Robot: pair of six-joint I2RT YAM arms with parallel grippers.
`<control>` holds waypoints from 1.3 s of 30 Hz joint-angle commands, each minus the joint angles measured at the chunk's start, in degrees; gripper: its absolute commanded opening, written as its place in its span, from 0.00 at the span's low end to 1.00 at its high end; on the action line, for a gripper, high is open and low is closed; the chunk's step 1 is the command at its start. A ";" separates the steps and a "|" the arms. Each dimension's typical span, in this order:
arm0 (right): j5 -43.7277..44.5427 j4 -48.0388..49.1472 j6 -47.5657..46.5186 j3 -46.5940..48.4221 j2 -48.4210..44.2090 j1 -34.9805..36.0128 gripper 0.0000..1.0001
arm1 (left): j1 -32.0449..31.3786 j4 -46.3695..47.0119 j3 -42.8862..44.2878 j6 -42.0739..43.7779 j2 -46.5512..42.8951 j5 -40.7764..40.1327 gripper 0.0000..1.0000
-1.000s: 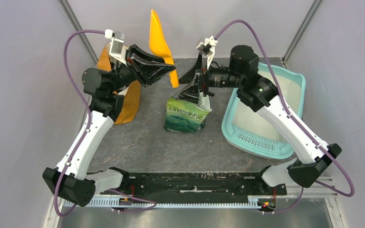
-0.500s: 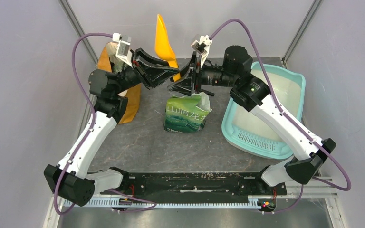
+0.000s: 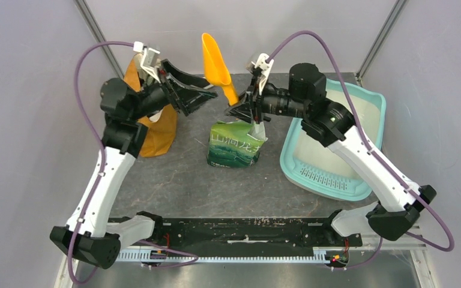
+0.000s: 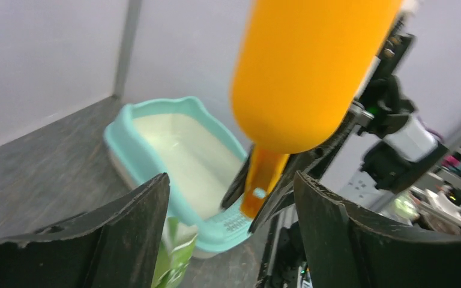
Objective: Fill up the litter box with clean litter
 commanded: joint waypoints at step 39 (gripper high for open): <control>47.84 -53.41 -44.17 20.21 0.04 7.90 0.00 | -8.01 -37.16 21.65 6.51 14.49 -3.82 0.56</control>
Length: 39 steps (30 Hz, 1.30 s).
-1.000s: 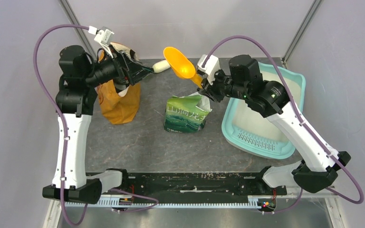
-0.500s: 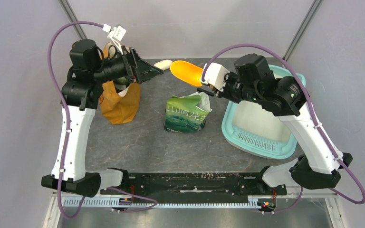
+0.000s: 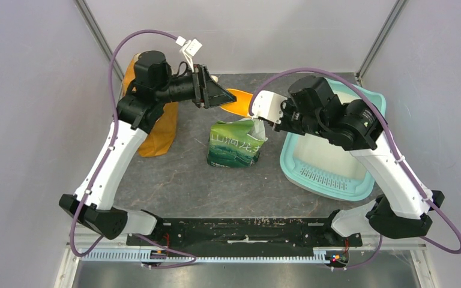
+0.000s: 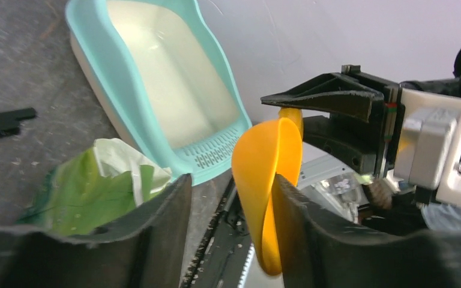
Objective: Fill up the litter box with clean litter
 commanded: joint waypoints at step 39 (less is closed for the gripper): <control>-62.48 26.24 62.82 8.13 5.12 -25.95 0.97 | 13.33 64.37 -19.66 -33.15 0.58 17.96 0.02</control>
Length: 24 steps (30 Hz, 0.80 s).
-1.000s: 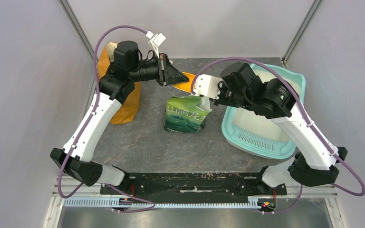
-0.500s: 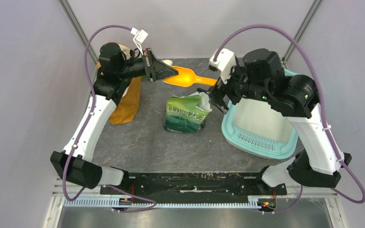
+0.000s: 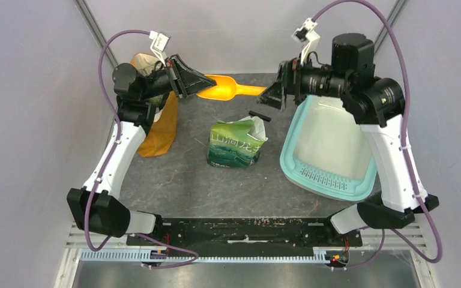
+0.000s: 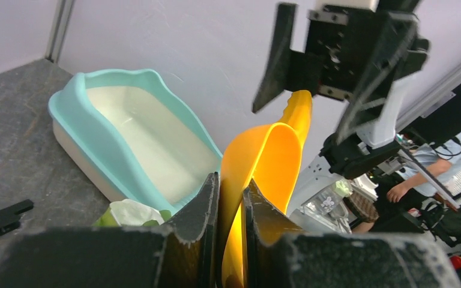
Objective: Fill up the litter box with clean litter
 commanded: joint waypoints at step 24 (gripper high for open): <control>-30.97 48.17 43.03 -26.43 0.64 -12.45 0.86 | -0.44 1.17 -0.96 -4.89 4.28 -6.29 0.02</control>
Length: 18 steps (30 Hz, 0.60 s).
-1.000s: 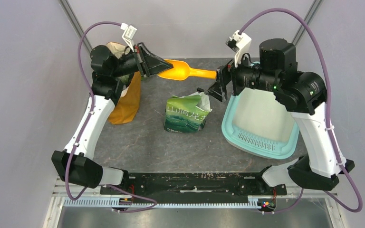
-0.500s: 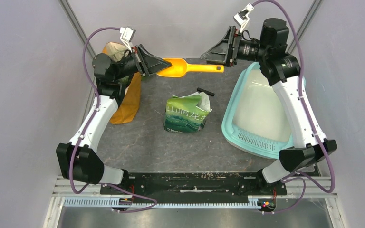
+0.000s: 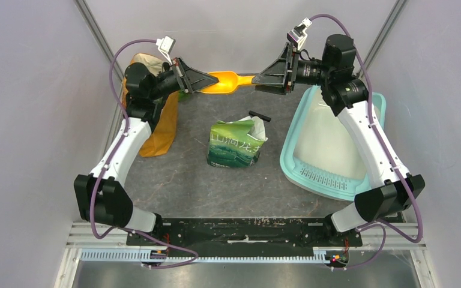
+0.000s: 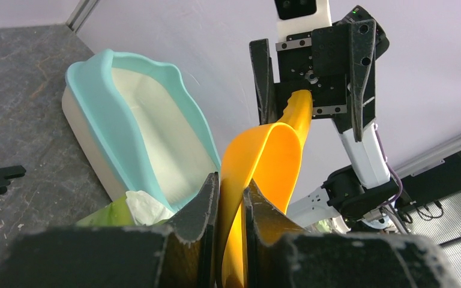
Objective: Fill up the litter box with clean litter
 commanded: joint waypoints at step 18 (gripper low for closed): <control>1.25 0.10 2.28 -3.42 -2.97 1.76 0.56 | -2.45 -8.08 4.40 8.44 0.03 -1.05 0.02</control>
